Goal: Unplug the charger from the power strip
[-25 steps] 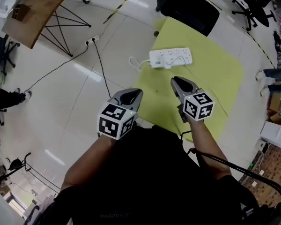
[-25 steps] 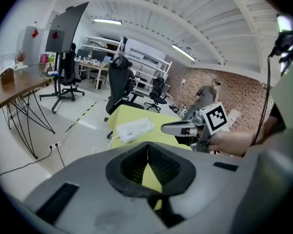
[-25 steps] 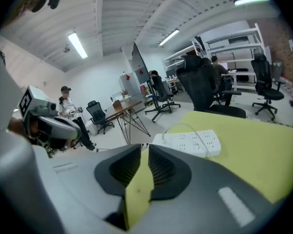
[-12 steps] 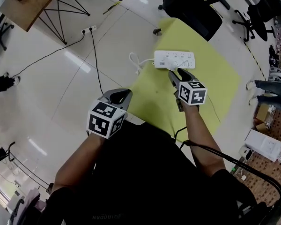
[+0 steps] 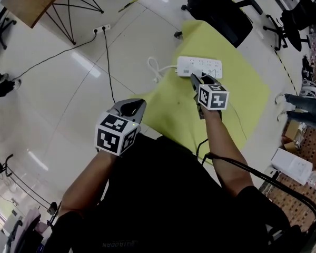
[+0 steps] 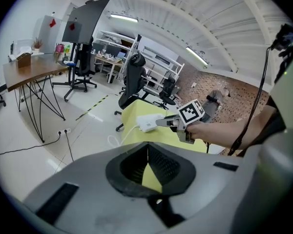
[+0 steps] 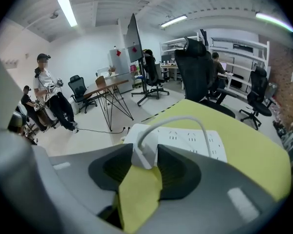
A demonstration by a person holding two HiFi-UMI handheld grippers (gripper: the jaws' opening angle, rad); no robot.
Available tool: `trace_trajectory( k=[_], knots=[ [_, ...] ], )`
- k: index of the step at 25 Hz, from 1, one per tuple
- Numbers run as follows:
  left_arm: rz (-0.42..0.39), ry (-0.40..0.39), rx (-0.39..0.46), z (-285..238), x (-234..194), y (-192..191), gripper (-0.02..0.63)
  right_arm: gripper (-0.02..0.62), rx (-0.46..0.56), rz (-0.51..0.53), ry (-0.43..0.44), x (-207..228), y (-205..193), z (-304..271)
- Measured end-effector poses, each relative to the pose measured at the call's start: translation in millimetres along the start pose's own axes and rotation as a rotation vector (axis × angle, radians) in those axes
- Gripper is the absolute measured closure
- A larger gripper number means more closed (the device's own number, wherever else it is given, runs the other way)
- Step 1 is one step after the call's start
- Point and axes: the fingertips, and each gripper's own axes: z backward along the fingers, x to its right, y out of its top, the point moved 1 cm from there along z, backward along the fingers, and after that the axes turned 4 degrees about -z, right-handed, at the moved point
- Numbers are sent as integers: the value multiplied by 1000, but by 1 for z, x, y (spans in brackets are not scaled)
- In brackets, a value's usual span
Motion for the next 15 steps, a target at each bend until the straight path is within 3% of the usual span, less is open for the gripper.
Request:
trace_trajectory(
  k=[15],
  knots=[
    [-9,-8,12,1,5,2,601,456,73,-10,-24,9,18,24]
  ],
)
